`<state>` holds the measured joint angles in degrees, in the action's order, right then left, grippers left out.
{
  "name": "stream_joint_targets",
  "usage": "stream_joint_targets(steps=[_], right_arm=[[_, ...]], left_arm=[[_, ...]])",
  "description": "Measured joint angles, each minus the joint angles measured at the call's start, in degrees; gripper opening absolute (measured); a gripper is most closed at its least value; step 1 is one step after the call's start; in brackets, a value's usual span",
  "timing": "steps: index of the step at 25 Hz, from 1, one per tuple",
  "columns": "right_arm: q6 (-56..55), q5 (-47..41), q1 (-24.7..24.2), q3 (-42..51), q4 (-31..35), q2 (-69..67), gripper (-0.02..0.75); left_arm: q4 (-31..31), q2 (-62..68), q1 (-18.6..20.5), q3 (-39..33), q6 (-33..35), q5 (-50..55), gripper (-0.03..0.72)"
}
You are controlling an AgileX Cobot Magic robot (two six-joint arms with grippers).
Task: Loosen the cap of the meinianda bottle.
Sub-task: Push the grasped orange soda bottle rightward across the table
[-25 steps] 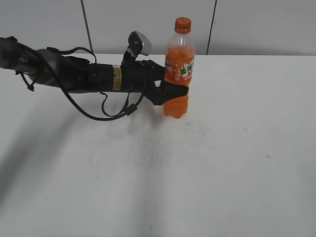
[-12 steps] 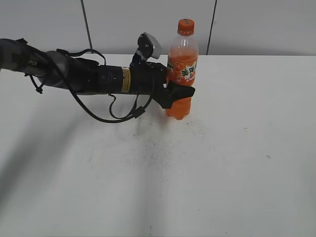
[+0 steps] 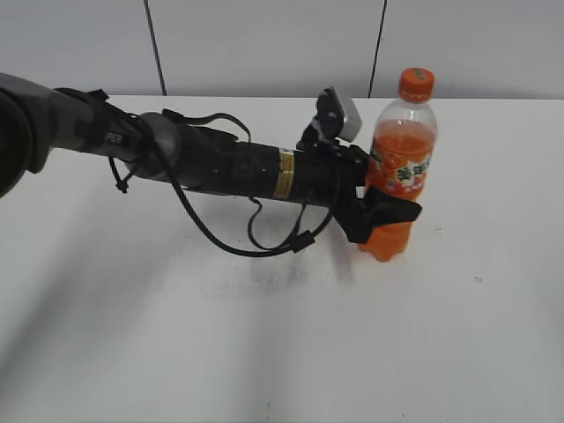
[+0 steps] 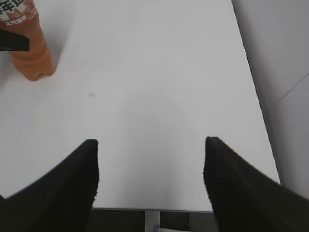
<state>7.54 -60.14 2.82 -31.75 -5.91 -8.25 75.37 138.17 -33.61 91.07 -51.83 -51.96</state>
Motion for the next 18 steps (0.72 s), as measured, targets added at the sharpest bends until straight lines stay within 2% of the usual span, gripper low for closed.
stream_joint_targets(steps=[3,8,18], right_arm=[[-0.01,-1.20,0.00,-3.10,-0.06,-6.01,0.511],[0.21,-5.56,0.00,-10.21,0.97,-19.84,0.484],[10.46,-8.06,0.17,-31.21,12.50,-51.60,0.428]], left_arm=[[-0.61,0.00,-2.74,0.00,0.23,0.81,0.418],[-0.80,0.00,-4.77,0.00,0.39,1.73,0.418],[-1.46,0.00,-5.19,0.00,0.39,3.08,0.418]])
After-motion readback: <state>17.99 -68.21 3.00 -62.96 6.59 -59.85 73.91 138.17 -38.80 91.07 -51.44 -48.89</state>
